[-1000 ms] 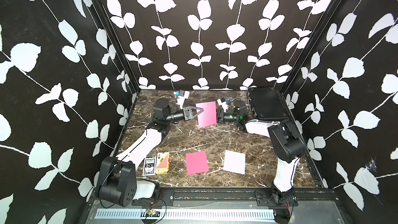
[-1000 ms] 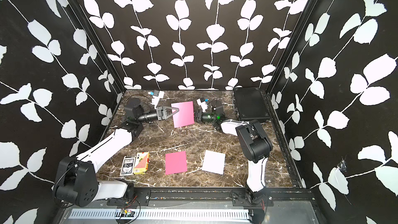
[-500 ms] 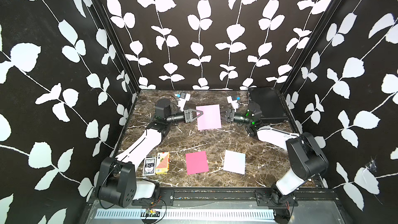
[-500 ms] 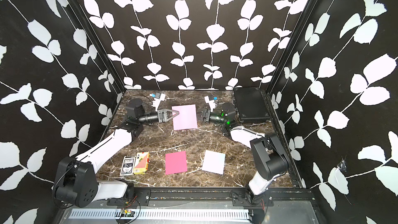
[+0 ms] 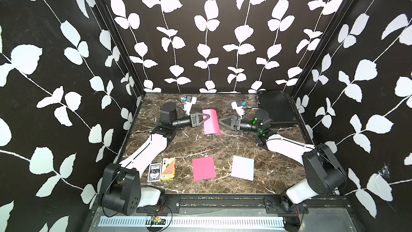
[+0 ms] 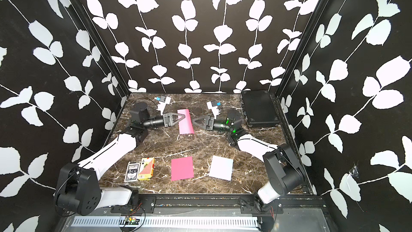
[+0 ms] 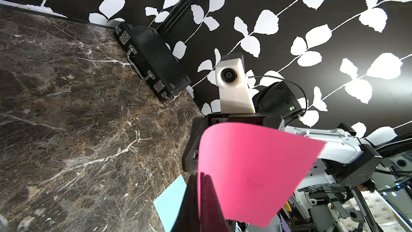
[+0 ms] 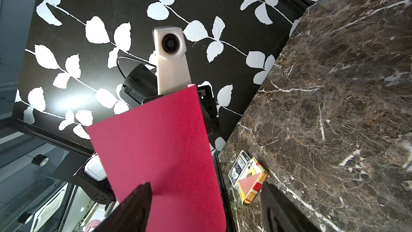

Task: Fold the square paper along the opposite sides
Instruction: Fold the paper.

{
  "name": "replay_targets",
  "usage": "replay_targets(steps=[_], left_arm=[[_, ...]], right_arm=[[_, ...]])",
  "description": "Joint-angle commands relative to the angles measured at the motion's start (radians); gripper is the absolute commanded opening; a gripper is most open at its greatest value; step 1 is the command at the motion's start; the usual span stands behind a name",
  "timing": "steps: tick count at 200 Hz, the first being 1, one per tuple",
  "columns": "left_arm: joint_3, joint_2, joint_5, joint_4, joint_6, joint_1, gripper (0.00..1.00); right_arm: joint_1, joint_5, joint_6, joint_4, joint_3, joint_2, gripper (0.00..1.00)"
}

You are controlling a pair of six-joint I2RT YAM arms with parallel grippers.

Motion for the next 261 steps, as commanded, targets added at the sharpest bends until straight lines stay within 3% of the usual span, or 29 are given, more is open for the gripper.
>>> replay_targets(steps=[1,84,232,261], left_arm=[[-0.004,-0.032,0.008,0.010,0.011,-0.001,0.00],[-0.016,-0.029,0.033,0.074,-0.041,-0.002,0.00],[-0.025,-0.020,0.037,0.140,-0.087,-0.001,0.00],[-0.022,-0.020,0.037,0.137,-0.084,-0.001,0.00]], right_arm=[[0.028,0.011,-0.013,0.044,0.011,0.002,0.81],[0.077,0.022,-0.048,0.064,0.096,0.077,0.74],[0.081,-0.012,-0.012,0.146,0.171,0.132,0.36],[0.080,-0.033,-0.007,0.142,0.177,0.132,0.33]])
